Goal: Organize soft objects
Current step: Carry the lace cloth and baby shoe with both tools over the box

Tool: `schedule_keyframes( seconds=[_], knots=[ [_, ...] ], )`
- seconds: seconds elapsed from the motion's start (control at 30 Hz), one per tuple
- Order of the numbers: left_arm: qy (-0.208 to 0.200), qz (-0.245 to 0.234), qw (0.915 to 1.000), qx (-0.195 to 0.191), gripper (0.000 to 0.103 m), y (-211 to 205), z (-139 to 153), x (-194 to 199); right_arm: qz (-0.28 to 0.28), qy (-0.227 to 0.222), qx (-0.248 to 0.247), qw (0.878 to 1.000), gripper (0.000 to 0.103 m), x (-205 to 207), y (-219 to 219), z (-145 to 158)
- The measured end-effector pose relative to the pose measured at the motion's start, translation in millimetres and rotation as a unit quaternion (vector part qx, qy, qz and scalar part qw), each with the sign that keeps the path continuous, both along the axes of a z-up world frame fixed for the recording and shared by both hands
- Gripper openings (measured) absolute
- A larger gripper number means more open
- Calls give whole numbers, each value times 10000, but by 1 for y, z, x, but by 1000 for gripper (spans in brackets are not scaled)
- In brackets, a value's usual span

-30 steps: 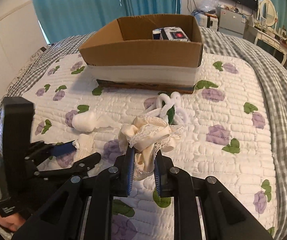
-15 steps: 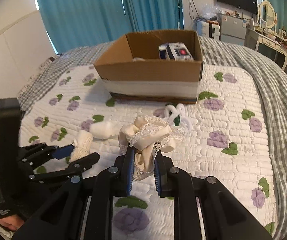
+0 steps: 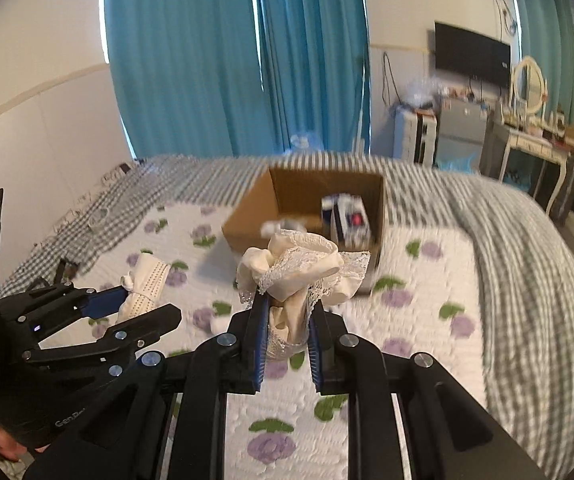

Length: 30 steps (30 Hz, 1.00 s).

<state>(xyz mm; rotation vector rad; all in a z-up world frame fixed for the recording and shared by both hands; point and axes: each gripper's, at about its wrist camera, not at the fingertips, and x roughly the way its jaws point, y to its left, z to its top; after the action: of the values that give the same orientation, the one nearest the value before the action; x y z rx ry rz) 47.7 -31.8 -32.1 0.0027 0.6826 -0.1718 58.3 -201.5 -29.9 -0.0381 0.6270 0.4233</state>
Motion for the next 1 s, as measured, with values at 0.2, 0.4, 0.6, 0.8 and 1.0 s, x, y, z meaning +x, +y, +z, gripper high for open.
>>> schedule_keyframes(
  seconds=[0.2, 0.4, 0.6, 0.8, 1.0],
  knots=[
    [-350, -56, 9994, 35, 36, 0, 35, 20, 137, -407, 106, 9990, 17, 18, -1, 48],
    [-558, -62, 9984, -56, 36, 9, 60, 76, 178, -704, 232, 9971, 17, 63, -1, 88],
    [-691, -89, 9975, 74, 36, 12, 57, 144, 216, -585, 175, 9979, 17, 138, 11, 89],
    [-318, -88, 9992, 237, 36, 16, 13, 216, 228, -43, 81, 9997, 17, 222, 29, 37],
    [121, -151, 9993, 323, 36, 18, -42, 263, 178, 459, 227, 9985, 17, 278, 32, -21]
  ],
)
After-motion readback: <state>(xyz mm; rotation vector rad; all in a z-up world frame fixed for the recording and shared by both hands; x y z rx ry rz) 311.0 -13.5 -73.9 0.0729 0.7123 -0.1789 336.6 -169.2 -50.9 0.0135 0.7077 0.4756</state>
